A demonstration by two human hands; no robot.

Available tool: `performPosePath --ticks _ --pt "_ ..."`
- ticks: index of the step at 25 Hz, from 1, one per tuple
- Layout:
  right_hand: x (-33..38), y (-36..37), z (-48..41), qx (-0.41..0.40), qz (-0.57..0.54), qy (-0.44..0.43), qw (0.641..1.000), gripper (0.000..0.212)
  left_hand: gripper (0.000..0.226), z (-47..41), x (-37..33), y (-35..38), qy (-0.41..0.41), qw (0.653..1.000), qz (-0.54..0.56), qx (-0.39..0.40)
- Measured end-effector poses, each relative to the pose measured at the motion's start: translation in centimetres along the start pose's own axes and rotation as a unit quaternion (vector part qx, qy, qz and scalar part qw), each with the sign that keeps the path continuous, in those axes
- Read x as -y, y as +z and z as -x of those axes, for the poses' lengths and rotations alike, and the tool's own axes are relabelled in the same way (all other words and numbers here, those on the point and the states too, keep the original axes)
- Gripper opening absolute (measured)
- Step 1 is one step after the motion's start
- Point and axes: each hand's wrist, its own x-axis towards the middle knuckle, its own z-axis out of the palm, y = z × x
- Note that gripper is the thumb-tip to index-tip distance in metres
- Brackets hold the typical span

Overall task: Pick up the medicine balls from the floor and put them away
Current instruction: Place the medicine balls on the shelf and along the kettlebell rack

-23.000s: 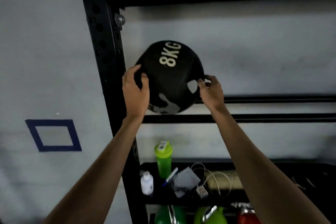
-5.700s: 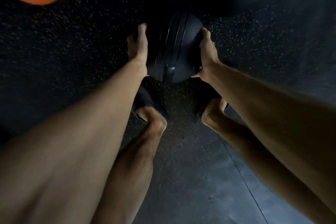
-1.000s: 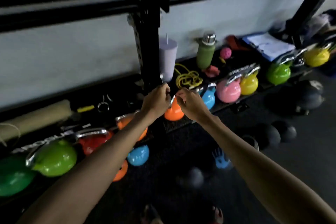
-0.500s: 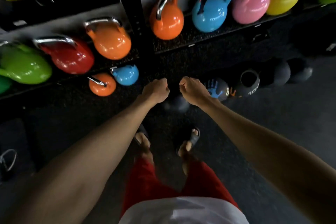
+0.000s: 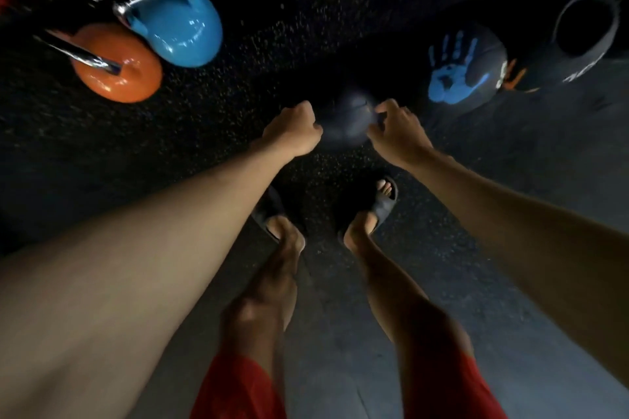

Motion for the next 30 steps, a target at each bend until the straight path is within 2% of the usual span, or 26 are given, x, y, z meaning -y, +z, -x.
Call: performPosePath --ticks 3,5,7,9,11,14,17,19,24,30 --pt "-3.1 3.3 -5.7 -0.002 -0.042 0.042 0.998 0.049 0.032 -6.3 2.3 4.2 -0.060 0.995 0.075 -0.036" --pt "-4.7 5.3 -9.6 -0.008 -0.076 0.061 0.995 0.054 0.039 -10.3 4.3 6.9 -0.131 0.975 0.160 -0.078" --pt "-5.8 6.8 -13.3 -0.024 -0.145 0.097 0.984 0.065 0.053 -13.6 6.0 8.8 -0.204 0.935 0.280 -0.076" --pt "-6.7 7.7 -16.2 -0.023 -0.192 0.114 0.975 0.074 0.070 -16.2 6.6 9.9 -0.251 0.884 0.393 -0.030" --pt "-7.7 8.8 -18.5 -0.013 -0.226 0.115 0.967 0.080 0.084 -18.4 6.6 10.8 -0.264 0.838 0.478 0.004" --pt "-8.4 10.3 -20.8 -0.010 -0.310 0.104 0.945 0.078 0.105 -21.4 7.0 11.8 -0.269 0.785 0.558 0.005" --pt "-8.0 10.9 -21.9 -0.015 -0.381 0.108 0.918 0.079 0.147 -23.3 7.9 12.0 -0.284 0.764 0.579 0.019" --pt "-7.5 11.1 -22.2 -0.031 -0.394 0.114 0.911 0.081 0.163 -24.5 8.7 12.3 -0.284 0.755 0.591 0.008" --pt "-7.7 11.8 -20.8 -0.067 -0.395 0.108 0.910 0.075 0.158 -23.1 9.6 12.9 -0.291 0.745 0.600 0.003" --pt "-3.7 8.5 -13.6 -0.077 -0.396 0.110 0.908 0.088 0.140 -15.3 9.1 8.5 -0.292 0.737 0.610 0.012"
